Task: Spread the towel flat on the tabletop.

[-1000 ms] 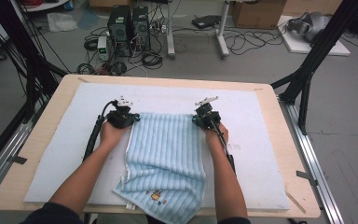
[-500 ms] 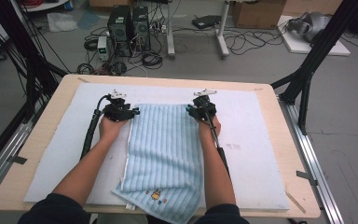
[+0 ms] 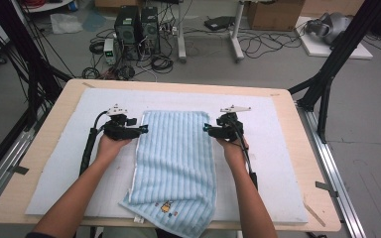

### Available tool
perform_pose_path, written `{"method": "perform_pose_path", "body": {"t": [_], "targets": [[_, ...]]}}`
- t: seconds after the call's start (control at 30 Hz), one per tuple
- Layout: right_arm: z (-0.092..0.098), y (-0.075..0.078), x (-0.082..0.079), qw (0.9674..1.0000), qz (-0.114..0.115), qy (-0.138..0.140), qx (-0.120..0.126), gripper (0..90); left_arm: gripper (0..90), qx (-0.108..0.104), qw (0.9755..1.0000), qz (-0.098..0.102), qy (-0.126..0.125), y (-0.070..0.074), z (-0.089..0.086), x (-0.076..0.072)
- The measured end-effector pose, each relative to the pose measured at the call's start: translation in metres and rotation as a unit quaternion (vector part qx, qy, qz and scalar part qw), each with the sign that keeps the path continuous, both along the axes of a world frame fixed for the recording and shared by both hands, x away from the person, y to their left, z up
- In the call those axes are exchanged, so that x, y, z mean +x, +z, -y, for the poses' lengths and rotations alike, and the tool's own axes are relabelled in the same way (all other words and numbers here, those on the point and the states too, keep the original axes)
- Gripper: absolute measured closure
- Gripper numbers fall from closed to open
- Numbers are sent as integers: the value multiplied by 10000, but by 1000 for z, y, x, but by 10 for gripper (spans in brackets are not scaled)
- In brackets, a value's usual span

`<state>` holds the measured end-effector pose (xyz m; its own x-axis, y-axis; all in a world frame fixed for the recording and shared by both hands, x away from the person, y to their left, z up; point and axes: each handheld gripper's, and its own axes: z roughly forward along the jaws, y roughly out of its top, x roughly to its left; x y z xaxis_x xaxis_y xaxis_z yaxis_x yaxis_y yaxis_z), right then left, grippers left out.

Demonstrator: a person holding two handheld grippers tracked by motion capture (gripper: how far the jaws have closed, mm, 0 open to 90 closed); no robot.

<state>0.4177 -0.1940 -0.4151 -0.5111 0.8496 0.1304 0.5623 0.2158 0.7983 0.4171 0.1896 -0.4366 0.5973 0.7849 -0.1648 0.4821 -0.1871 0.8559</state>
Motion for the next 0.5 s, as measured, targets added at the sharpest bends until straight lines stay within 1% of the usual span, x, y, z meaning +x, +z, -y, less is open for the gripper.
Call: {"method": "perform_pose_path", "body": {"t": [0.03, 0.1, 0.17, 0.2, 0.23, 0.3, 0.33, 0.37, 0.4, 0.43, 0.47, 0.5], "targets": [[2, -1, -4, 10000, -3, 11, 6, 423, 359, 40, 10000, -43, -63, -1, 1, -2], [6, -2, -12, 10000, -47, 78, -4, 442, 335, 9, 9999, -60, -99, -2, 2, -7], [7, -5, -21, 9998, -92, 143, -44, 463, 339, 35, 9998, -100, -161, -3, 2, -11], [8, -6, -22, 9998, -73, 165, -76, 466, 344, 97, 9996, -152, -220, -5, 3, -13], [8, -8, -27, 9996, -131, 197, -131, 471, 358, 172, 9993, -196, -282, -6, 4, -14], [6, -11, -31, 9981, -429, 290, -325, 472, 375, 271, 9987, -250, -347, -9, 7, -17], [4, -13, -32, 9974, -491, 323, -420, 472, 380, 302, 9985, -271, -365, -10, 8, -17], [2, -14, -34, 9972, -503, 344, -435, 479, 385, 372, 9981, -283, -391, -12, 9, -18], [0, -16, -36, 9975, -456, 355, -406, 488, 390, 452, 9978, -279, -406, -13, 12, -18], [-4, -19, -37, 9972, -473, 374, -443, 489, 406, 615, 9965, -293, -474, -14, 14, -18], [-7, -23, -36, 9964, -530, 401, -522, 491, 436, 750, 9958, -246, -463, -15, 17, -20], [-11, -26, -36, 9956, -577, 427, -608, 494, 445, 915, 9946, -165, -459, -15, 19, -21]]}}
